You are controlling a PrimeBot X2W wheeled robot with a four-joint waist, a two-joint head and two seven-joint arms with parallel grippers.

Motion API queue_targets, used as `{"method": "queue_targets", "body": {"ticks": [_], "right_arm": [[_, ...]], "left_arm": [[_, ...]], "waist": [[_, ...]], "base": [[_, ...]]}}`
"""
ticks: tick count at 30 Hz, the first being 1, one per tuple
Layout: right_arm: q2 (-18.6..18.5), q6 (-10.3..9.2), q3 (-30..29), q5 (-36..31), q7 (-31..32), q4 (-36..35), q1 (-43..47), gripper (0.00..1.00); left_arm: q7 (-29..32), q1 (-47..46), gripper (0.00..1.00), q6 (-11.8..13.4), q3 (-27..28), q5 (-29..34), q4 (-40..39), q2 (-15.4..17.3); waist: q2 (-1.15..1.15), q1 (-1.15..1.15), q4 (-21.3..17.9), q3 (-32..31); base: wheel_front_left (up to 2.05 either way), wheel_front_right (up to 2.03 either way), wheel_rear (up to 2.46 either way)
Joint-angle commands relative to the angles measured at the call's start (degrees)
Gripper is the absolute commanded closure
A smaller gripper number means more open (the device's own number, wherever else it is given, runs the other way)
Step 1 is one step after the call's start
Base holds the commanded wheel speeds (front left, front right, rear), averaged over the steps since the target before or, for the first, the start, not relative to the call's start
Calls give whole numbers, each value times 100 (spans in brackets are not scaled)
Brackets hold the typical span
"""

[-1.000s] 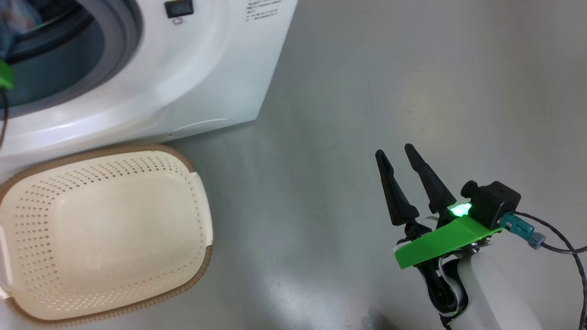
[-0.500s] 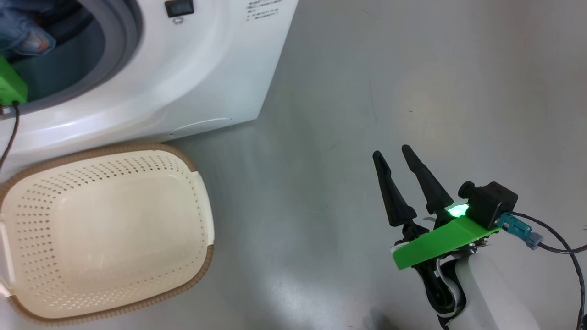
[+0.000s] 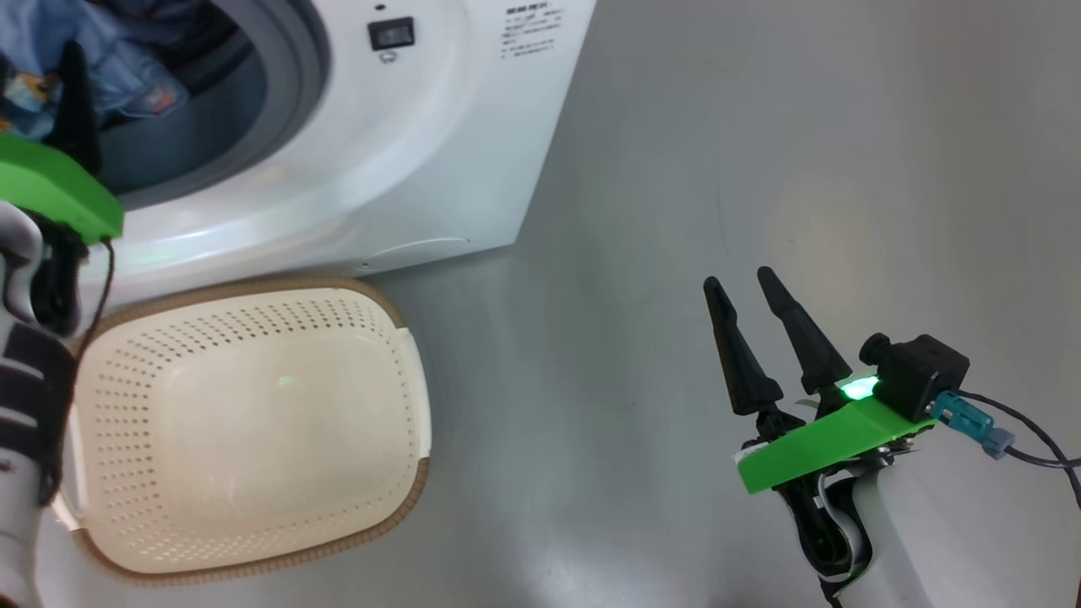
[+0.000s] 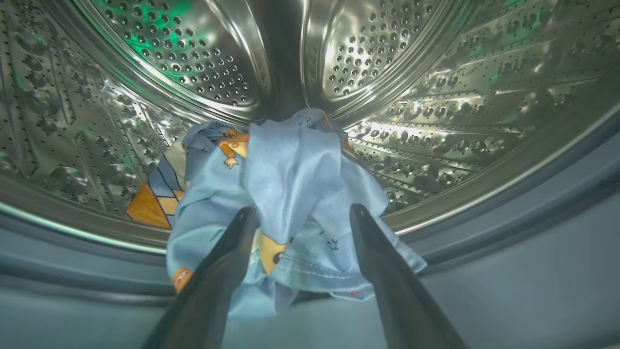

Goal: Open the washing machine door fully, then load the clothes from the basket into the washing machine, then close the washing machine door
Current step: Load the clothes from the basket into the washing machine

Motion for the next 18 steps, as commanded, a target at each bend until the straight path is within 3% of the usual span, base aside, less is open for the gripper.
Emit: {"method": "queue_targets", "body": {"ticks": [1,8,18], "right_arm": [[-31,9,85,-38,-27,-106,112,0],[-197,9,42,-38,-27,-78,220,0],[-449,9,-29,3,-27,-30,499,0]], "left_arm": [[-34,165,0,-9,201,16,-260,268],[-35,1033,0,-9,807,349,-1029,134],[-35,2303,0,-9,1610,912,-1902,-315]], "waist": [[0,0,113,-120],[0,0,297,-412],[0,0,570,-937]], "base": [[0,0,0],[0,0,0],[0,0,0]]}}
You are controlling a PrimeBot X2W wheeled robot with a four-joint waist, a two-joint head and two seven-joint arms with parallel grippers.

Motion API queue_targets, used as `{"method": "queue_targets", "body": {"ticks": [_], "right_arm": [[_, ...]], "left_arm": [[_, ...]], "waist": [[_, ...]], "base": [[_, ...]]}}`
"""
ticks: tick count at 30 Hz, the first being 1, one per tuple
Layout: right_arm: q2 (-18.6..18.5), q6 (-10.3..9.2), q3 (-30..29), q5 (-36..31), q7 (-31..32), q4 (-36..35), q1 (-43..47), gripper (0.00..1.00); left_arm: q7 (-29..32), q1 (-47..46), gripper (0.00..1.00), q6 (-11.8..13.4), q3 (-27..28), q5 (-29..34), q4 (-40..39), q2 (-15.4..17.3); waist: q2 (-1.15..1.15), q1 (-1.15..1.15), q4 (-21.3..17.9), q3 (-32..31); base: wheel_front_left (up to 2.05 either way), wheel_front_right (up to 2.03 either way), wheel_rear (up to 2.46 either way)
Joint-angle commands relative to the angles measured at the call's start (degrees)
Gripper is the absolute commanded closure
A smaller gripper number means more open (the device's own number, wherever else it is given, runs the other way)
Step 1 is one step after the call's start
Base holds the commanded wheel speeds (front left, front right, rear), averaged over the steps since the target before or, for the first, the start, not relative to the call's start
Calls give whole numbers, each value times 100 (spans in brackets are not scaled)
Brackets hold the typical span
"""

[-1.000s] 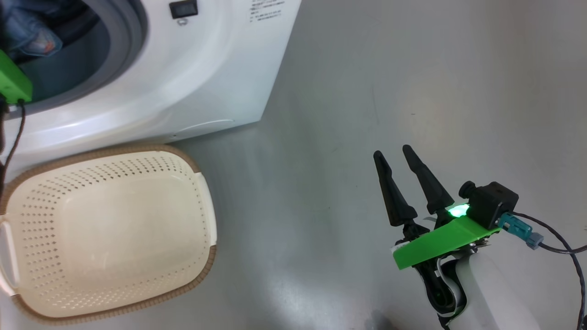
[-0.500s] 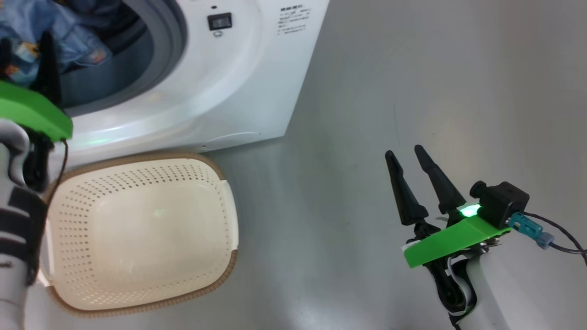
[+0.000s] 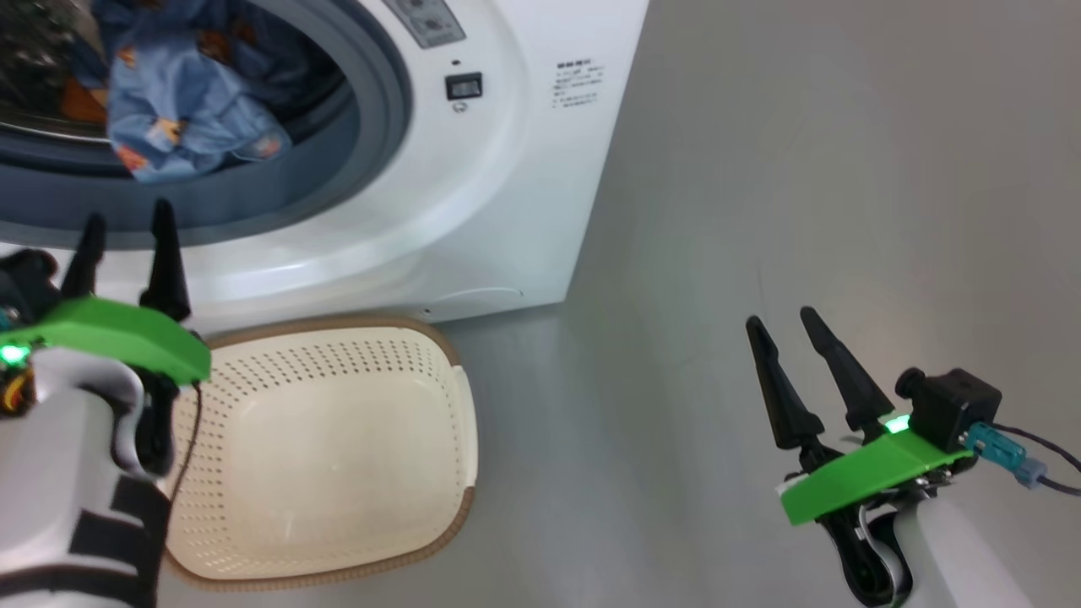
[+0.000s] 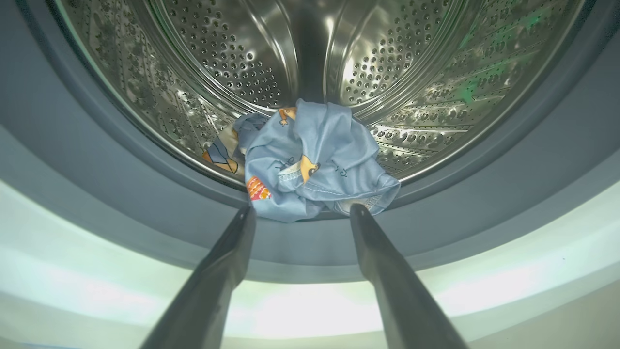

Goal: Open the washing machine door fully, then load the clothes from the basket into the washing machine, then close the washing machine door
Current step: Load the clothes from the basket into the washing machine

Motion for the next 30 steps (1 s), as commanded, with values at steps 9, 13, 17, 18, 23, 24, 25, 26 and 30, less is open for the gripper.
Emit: {"method": "queue_targets", "body": {"ticks": [9,13,17,18,23,24,25,26,30], "right_arm": [[-183,9,72,59,-27,-67,386,0],[-259,9,52,96,-27,-51,523,0],[-298,9,50,112,-27,-50,600,0],[-311,9,46,119,-27,-52,623,0],[-365,9,18,138,-27,-49,749,0],[-375,9,18,142,-27,-48,778,0],[-385,9,13,145,-27,-48,805,0],[-395,9,12,149,-27,-46,834,0],[-430,9,-25,167,-27,-55,963,0]], "left_arm": [[-36,905,0,-9,563,401,-664,-37],[-36,1388,0,-9,707,570,-979,-110],[-36,1677,0,-9,798,665,-1187,-135],[-36,1767,0,-9,826,686,-1256,-147],[-36,2204,0,-9,1000,785,-1583,-221],[-36,2295,0,-9,1038,802,-1644,-240],[-36,2382,0,-9,1080,820,-1703,-260],[-36,2473,0,-9,1121,840,-1761,-279],[-36,2832,0,-9,1254,933,-1998,-365]], "waist": [[0,0,304,-583],[0,0,364,-781],[0,0,381,-887],[0,0,387,-914],[0,0,412,-1090],[0,0,411,-1121],[0,0,412,-1161],[0,0,409,-1202],[0,0,402,-1346]], "base": [[0,0,0],[0,0,0],[0,0,0],[0,0,0],[0,0,0],[0,0,0],[0,0,0],[0,0,0],[0,0,0]]}}
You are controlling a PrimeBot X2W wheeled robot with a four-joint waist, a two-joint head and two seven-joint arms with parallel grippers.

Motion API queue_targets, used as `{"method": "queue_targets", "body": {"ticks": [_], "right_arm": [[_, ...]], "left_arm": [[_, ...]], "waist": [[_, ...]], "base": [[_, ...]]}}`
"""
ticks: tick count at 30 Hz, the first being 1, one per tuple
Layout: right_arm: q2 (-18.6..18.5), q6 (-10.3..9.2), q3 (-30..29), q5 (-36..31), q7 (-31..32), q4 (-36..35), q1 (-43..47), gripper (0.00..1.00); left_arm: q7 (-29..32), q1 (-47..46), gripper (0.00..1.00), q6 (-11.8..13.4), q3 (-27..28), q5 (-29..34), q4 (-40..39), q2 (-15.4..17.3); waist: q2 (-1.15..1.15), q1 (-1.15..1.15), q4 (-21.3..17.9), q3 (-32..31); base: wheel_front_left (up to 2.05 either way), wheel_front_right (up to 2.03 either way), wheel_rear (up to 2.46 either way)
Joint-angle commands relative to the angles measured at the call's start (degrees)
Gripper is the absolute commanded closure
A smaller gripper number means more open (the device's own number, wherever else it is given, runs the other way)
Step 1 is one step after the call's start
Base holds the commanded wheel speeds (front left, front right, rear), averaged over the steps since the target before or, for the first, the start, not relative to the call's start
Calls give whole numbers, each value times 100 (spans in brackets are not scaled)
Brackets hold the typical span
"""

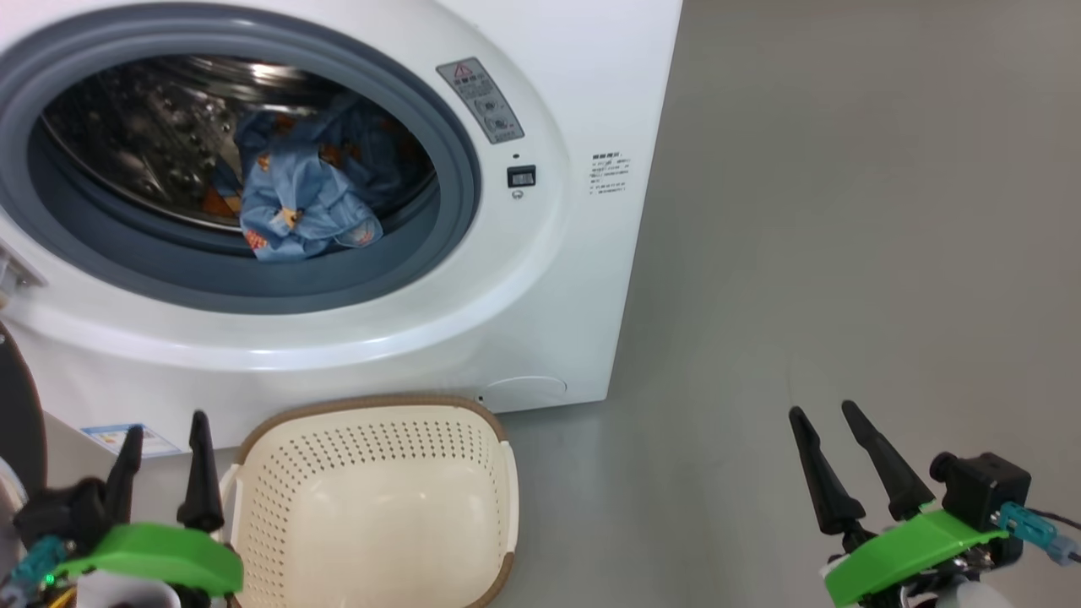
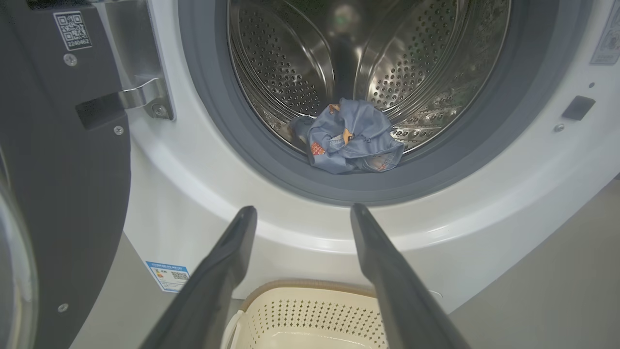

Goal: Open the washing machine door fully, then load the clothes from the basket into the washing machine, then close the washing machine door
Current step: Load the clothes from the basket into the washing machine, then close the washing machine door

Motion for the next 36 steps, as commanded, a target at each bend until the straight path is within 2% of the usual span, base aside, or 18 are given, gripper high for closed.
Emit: {"method": "queue_targets", "body": {"ticks": [1,15,36], "right_arm": [[-82,9,85,52,-27,-125,84,0],[-87,9,-102,62,-27,-187,527,0],[-27,9,-97,26,-27,-184,472,0]], "left_arm": [[-36,28,0,-9,224,75,-195,125],[-36,1059,0,-9,543,214,-1008,-67],[-36,1021,0,-9,655,288,-1066,-74]], "waist": [[0,0,1,-87],[0,0,-12,-394],[0,0,-64,-312]], "base": [[0,0,0],[0,0,0],[0,0,0]]}}
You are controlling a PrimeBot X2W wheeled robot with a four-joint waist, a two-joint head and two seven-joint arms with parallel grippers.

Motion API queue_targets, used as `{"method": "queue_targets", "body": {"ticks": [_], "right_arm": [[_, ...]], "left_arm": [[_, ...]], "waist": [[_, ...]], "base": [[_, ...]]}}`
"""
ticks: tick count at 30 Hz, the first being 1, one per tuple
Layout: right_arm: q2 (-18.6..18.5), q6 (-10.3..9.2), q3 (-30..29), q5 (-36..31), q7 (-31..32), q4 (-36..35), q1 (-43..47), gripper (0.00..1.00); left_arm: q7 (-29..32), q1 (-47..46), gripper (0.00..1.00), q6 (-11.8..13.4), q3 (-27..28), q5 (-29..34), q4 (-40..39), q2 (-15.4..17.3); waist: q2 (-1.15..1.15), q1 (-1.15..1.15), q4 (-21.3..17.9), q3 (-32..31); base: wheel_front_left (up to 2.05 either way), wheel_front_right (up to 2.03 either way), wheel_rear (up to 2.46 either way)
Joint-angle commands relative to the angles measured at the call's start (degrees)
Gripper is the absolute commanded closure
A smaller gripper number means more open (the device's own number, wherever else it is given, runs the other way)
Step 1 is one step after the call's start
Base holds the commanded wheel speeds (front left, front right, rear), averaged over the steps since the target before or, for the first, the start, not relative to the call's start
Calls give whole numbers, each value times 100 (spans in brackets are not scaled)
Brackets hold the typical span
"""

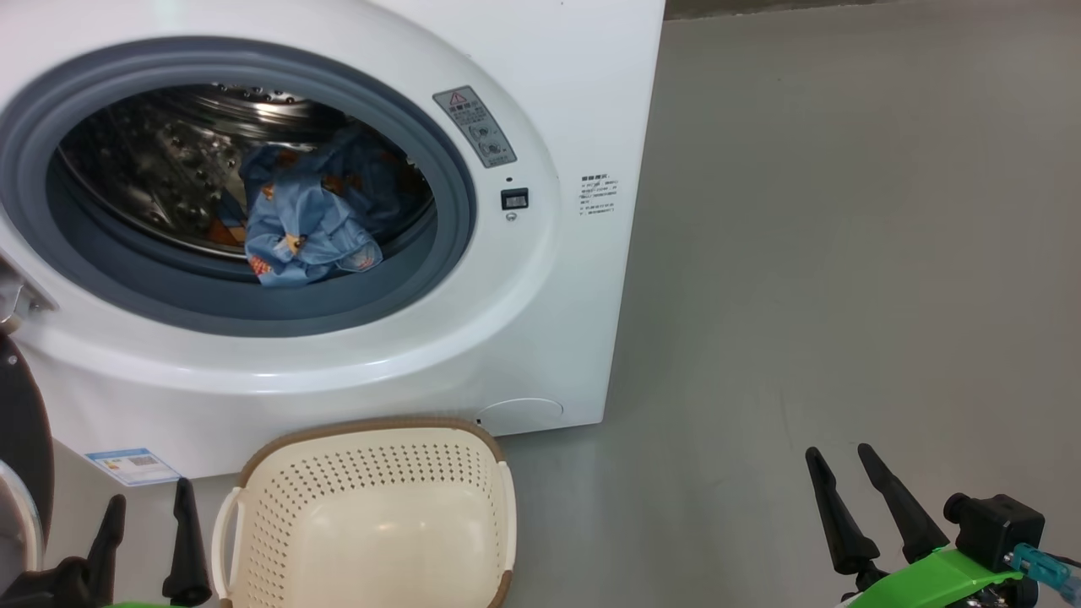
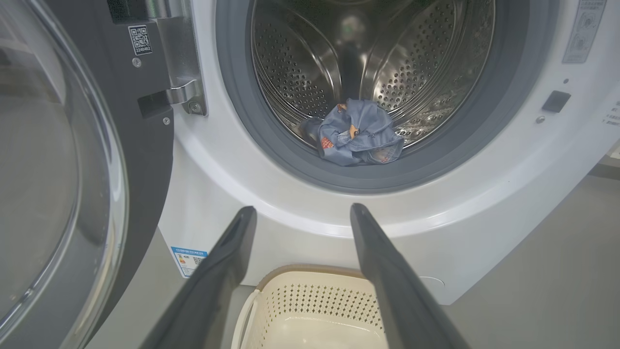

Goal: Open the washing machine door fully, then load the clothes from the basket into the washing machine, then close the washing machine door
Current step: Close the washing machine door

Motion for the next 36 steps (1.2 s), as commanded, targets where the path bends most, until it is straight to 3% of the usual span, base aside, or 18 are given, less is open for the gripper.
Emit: {"method": "queue_targets", "body": {"ticks": [1,9,24,36], "right_arm": [[-50,9,114,2,-27,-129,-50,0],[-33,9,99,2,-27,-126,-58,0],[-42,9,121,17,-27,-114,-75,0],[-66,9,123,29,-27,-122,-62,0]], "left_arm": [[-36,-147,0,-9,225,58,-154,102],[-36,-115,0,-9,207,63,-183,81],[-36,-62,0,-9,122,-52,-269,188],[-36,-45,0,-9,72,-42,-352,197]], "waist": [[0,0,4,11],[0,0,26,22],[0,0,27,25],[0,0,55,9]], "base": [[0,0,0],[-32,33,0],[-121,121,0],[-13,13,0]]}}
